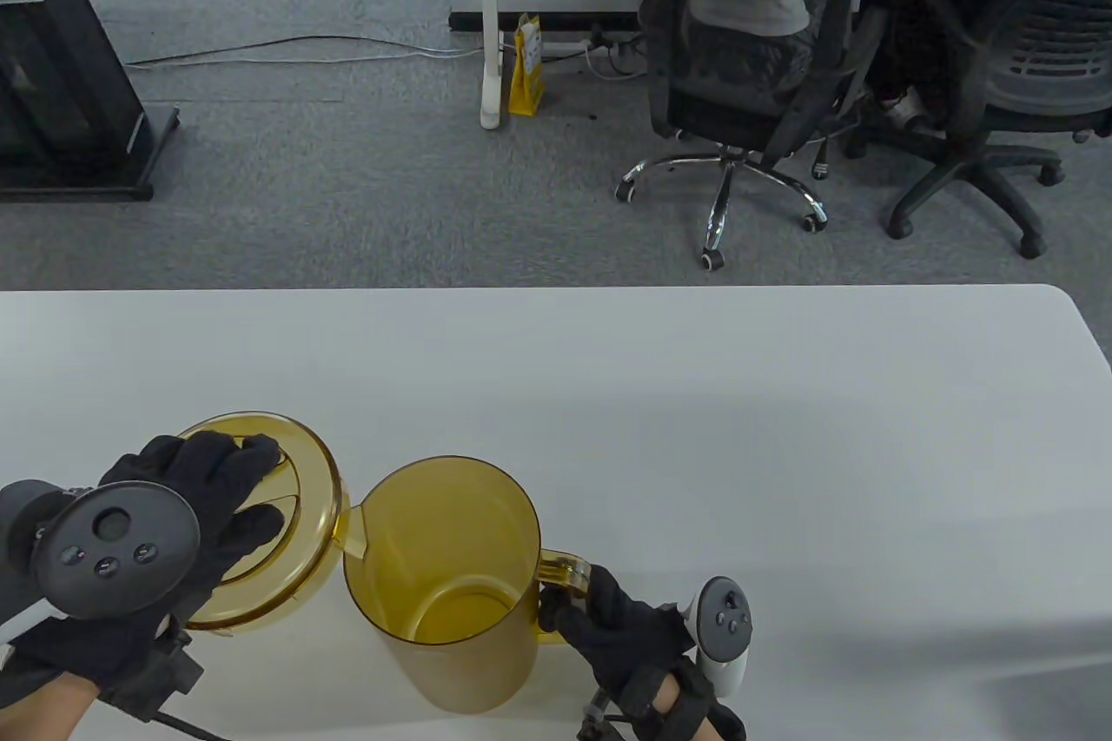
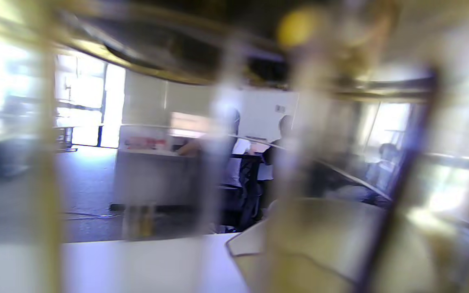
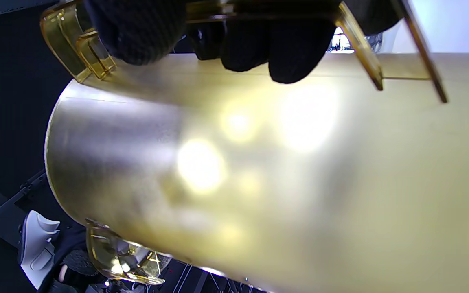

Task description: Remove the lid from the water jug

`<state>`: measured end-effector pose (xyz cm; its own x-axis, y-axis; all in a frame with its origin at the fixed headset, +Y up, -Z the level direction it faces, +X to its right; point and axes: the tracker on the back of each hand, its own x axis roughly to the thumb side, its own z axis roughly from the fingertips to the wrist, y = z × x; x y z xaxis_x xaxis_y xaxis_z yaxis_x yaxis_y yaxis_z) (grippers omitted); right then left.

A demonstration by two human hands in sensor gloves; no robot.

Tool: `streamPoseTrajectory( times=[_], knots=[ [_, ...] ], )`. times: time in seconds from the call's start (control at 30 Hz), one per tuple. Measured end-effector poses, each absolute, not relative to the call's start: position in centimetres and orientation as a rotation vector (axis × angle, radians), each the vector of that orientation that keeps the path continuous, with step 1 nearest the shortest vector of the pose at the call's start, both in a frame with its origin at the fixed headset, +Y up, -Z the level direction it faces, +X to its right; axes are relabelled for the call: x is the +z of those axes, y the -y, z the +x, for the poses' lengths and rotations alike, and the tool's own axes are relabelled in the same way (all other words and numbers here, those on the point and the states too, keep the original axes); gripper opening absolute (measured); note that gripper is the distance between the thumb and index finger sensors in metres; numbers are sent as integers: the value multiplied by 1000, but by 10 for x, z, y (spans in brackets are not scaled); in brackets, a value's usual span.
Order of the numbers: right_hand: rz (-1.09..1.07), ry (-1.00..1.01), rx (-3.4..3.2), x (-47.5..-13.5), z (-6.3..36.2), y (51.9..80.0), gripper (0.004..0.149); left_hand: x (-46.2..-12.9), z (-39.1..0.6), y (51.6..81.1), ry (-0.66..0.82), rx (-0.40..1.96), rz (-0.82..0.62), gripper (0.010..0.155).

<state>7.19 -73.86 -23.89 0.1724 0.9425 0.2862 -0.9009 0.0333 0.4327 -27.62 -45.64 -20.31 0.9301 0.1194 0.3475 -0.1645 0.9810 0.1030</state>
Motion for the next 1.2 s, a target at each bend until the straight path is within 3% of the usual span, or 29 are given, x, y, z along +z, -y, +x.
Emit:
streamPoseTrajectory(
  times=[0.33, 0.8, 1.0, 1.2],
  knots=[
    [597, -86, 1421, -240, 72, 740, 59, -204, -297, 481, 210, 95, 88, 57],
    [598, -77, 1405, -240, 71, 740, 59, -215, -308, 536, 275, 67, 47, 57],
    [596, -57, 1397, -240, 70, 742, 59, -222, -307, 577, 302, -45, 41, 57],
    [592, -55, 1398, -240, 70, 742, 59, -233, -310, 615, 293, 22, 2, 57]
  ],
)
